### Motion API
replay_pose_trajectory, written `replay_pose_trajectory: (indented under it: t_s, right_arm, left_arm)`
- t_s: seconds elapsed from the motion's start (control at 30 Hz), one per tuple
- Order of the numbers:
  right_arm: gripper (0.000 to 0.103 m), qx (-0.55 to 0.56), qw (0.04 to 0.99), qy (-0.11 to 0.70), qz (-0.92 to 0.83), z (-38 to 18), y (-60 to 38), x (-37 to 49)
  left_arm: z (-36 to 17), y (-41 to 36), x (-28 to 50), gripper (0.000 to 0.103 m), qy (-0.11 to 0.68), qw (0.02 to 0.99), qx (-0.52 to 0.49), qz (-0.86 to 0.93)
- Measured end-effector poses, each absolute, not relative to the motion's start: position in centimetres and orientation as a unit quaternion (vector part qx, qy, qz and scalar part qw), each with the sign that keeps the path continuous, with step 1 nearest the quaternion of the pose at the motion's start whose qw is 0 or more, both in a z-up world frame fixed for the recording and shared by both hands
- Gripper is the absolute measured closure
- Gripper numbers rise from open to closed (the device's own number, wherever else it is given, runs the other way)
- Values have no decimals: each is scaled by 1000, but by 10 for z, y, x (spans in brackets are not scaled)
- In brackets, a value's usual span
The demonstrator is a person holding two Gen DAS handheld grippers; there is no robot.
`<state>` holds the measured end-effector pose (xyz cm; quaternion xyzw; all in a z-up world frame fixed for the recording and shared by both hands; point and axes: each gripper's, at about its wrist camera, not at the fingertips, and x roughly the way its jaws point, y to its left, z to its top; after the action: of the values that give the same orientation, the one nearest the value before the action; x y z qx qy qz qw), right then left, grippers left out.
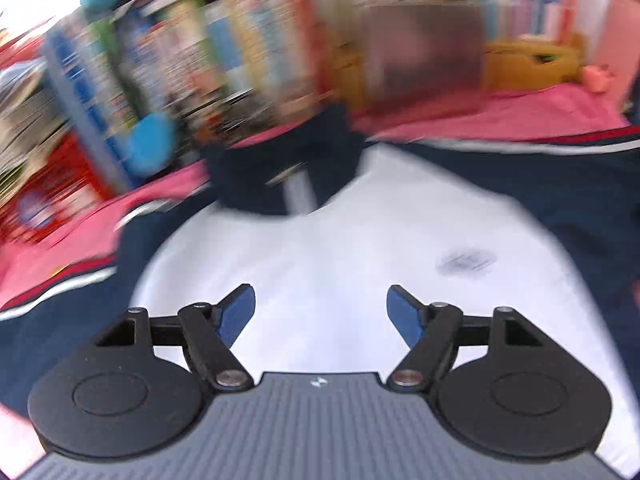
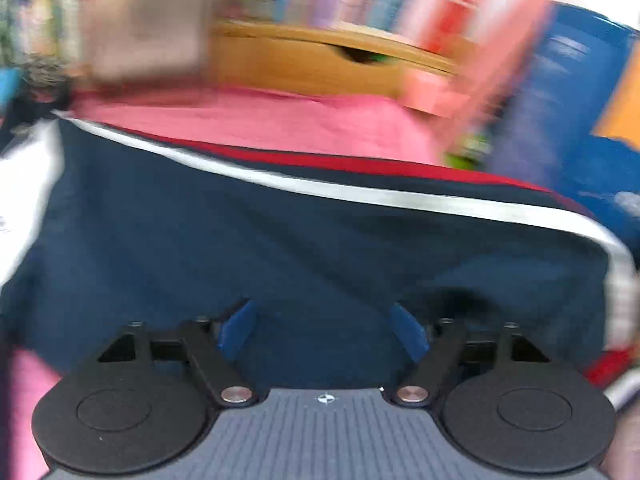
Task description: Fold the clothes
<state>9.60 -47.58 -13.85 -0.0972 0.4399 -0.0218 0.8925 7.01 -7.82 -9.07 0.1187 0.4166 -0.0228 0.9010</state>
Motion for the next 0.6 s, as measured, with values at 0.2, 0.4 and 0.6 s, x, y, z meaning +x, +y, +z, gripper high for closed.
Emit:
replay_pose_trajectory:
  t_s: [0.2, 0.4, 0.6]
  right_arm:
    - [34, -167, 899, 404, -6, -110, -407, 85]
    - [33, -64, 896, 397, 186, -103, -283, 70]
    - [33, -41, 886, 440, 142, -137, -237, 95]
  left_arm:
    - [-102, -26, 50, 28, 427, 896, 115, 29]
    - [-94, 34, 51, 28, 388, 914, 92, 67]
    - [-99, 125, 77, 28, 364, 920, 59, 134]
